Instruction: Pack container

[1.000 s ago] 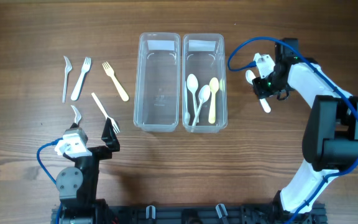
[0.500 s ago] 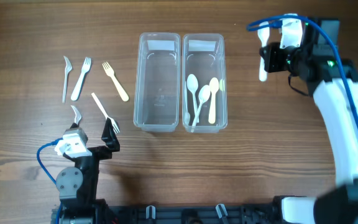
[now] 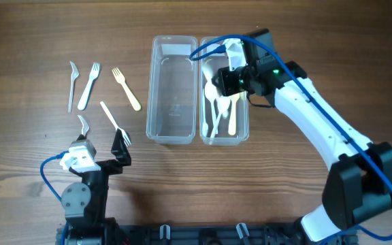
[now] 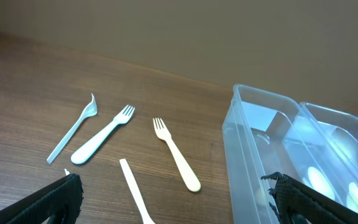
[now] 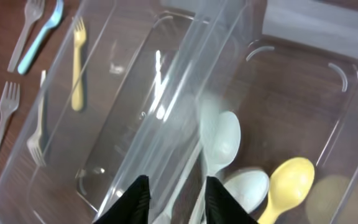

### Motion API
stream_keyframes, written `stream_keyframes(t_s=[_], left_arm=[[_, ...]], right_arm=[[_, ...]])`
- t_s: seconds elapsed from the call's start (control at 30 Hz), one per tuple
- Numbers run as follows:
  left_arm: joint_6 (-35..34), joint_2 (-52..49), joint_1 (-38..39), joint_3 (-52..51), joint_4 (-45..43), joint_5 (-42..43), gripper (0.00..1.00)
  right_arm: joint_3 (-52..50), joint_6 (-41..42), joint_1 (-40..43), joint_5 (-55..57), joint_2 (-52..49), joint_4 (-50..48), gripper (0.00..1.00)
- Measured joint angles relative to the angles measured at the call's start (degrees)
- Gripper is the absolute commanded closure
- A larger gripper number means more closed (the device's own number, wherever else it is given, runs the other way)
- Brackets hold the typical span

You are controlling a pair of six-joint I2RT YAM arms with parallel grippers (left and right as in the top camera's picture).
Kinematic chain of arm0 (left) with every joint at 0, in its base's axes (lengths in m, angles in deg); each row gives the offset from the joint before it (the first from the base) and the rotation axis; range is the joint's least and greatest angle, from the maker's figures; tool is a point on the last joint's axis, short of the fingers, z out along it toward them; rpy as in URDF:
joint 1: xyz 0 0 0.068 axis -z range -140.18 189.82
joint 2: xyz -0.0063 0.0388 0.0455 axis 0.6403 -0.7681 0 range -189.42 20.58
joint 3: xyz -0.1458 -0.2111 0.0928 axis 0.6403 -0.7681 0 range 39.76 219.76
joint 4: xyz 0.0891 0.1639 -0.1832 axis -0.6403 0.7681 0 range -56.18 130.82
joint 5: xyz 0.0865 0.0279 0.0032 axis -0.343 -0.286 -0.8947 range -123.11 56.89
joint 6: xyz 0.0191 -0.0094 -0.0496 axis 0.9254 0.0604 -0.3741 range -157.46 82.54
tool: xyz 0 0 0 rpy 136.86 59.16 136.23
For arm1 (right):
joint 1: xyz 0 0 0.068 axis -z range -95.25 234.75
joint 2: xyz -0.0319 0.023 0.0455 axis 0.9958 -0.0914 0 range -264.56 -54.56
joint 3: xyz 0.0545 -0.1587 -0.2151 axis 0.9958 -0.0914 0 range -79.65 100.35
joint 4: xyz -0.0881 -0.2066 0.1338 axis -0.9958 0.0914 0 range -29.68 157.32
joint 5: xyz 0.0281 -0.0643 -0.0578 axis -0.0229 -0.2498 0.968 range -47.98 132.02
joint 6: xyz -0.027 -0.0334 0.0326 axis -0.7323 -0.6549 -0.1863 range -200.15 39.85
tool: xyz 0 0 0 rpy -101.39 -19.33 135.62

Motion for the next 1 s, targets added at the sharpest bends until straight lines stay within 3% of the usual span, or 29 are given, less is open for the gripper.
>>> stream_keyframes(t_s=[0.07,0.13,0.2,0.33,0.47,0.63,1.0], left_arm=[[0.0,0.0,0.0,0.0,0.0,0.0,0.0],[0.0,0.0,0.0,0.0,0.0,0.0,0.0],[0.0,0.0,0.0,0.0,0.0,0.0,0.0],[0.0,0.0,0.0,0.0,0.0,0.0,0.0],[0.0,0.0,0.0,0.0,0.0,0.0,0.0],[0.0,0.0,0.0,0.0,0.0,0.0,0.0],[0.0,0.0,0.0,0.0,0.0,0.0,0.0]], right_arm=[[0.0,0.3,0.0,0.0,0.7,-0.9,0.36],[0.0,0.3,0.2,0.7,3.7,-0.7,0.33],[0.0,0.5,1.2,3.5,9.6,0.2,0.01],[0.1,0.8,8.3,29.7,31.8,7.6,0.0],[0.1,0.8,14.7,49.5,39.3,12.0,0.0],[0.1,0.8,15.7,53.4,37.6,12.3,0.0],[0.1,0.8,15.7,54.2,22.7,12.5,0.0]])
